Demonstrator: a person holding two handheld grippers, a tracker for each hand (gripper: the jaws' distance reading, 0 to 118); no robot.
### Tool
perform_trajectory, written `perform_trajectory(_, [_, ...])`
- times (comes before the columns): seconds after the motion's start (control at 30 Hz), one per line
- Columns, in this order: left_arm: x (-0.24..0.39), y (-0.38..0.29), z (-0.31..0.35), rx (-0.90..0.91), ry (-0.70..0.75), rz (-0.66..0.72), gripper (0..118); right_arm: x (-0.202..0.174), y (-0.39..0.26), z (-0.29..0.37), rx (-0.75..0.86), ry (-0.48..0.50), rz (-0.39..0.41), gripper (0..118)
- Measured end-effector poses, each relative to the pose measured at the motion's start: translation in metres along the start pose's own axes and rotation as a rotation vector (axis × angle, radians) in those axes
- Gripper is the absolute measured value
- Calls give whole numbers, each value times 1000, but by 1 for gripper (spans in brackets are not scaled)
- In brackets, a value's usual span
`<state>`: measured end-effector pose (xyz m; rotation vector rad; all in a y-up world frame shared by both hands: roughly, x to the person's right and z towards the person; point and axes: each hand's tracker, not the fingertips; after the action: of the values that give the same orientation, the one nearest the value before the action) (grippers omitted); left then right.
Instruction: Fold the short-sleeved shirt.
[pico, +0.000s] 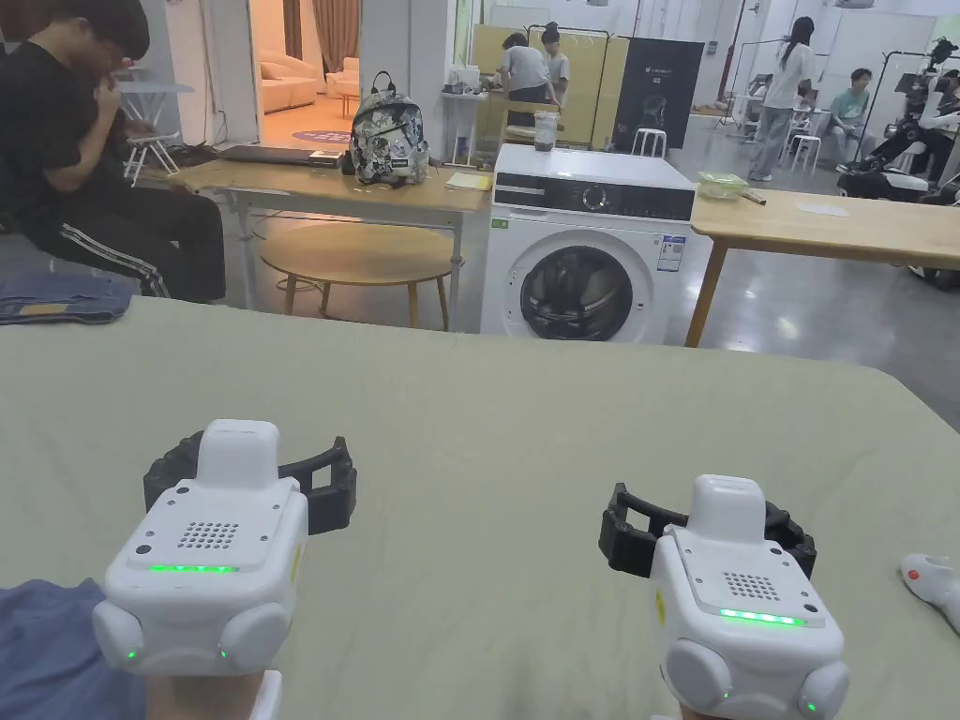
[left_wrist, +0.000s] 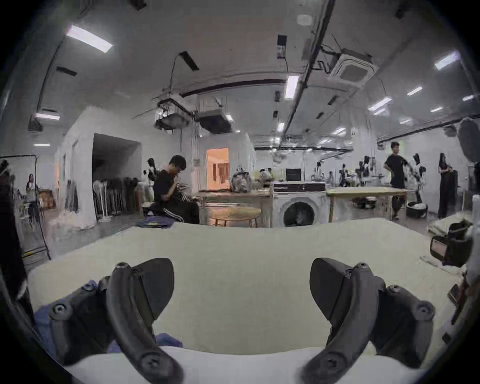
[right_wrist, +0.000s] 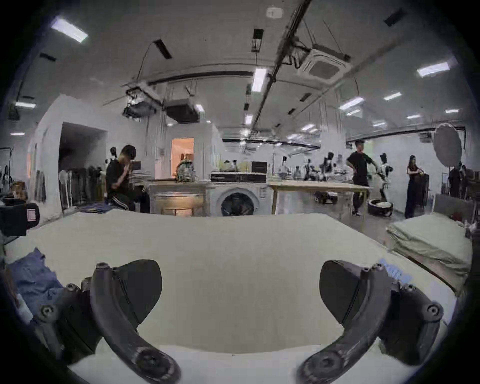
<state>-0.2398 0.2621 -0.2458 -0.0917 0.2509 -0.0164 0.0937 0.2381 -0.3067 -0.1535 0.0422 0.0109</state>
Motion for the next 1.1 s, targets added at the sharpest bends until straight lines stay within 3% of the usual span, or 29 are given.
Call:
perform_trajectory(0.1, [0, 0, 1, -1, 14, -2, 106, -2, -1, 6, 3, -2, 3, 118])
perform_trajectory(0.3, [0, 2, 5, 21, 36, 9, 89, -6, -2, 8, 19, 5, 30, 118])
perform_trajectory(0.4, [2, 2, 8, 33, 43, -10, 51, -9, 0, 10, 26, -14, 37, 115])
perform_trajectory(0.47, [2, 3, 8, 28, 32, -18, 29, -13, 1, 12, 28, -20, 44, 93])
perform_trajectory(0.57, [4, 2, 8, 12, 21, -28, 15, -15, 2, 14, 27, -7, 52, 55])
perform_trajectory(0.6, [6, 2, 8, 5, 33, -38, 12, -17, 2, 14, 33, -12, 61, 37])
perform_trajectory(0.63, [5, 2, 8, 2, 33, -37, 8, -18, 2, 15, 40, -19, 68, 6])
perform_trajectory(0.67, [4, 2, 7, -4, 27, -35, 5, -16, 4, 16, 61, -28, 80, 0])
perform_trajectory(1.1, [-5, 2, 2, -37, 33, -29, 0, -15, 16, 24, 26, -34, 39, 0])
